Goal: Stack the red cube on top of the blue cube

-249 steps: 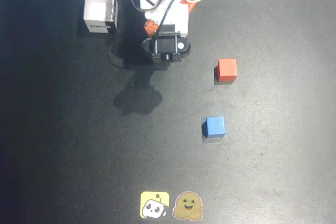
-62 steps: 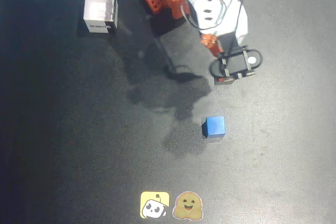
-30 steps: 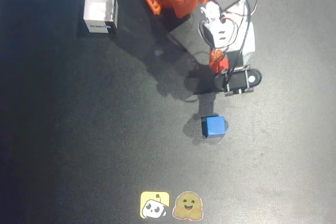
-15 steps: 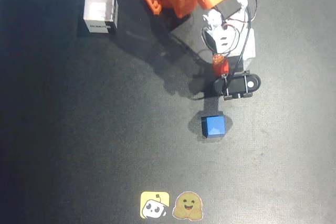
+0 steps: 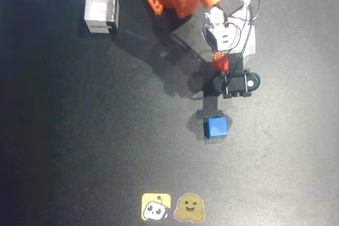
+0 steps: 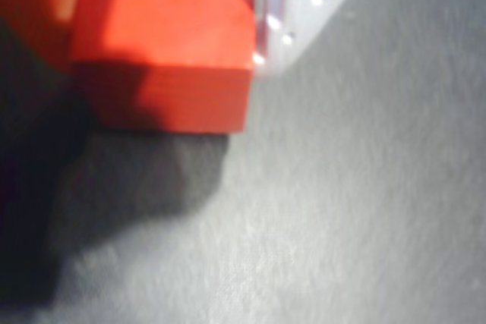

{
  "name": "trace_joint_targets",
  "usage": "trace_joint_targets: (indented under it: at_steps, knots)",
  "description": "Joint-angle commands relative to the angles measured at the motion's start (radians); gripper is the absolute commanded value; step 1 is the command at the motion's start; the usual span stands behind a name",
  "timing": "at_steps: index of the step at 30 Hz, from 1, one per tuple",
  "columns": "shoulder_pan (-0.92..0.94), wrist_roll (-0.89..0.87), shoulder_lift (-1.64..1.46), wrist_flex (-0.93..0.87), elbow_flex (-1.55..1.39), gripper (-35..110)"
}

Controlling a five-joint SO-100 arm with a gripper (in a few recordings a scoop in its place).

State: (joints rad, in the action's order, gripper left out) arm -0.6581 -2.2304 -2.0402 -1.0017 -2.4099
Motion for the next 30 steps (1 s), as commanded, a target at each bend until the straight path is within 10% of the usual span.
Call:
trace_joint_targets:
  at_steps: [1,30]
  knots:
    - [0.021,-0.008,-0.046,-0.135,0.137,0]
    - [0.224,0.215,0.235,-0.523,0.793,0]
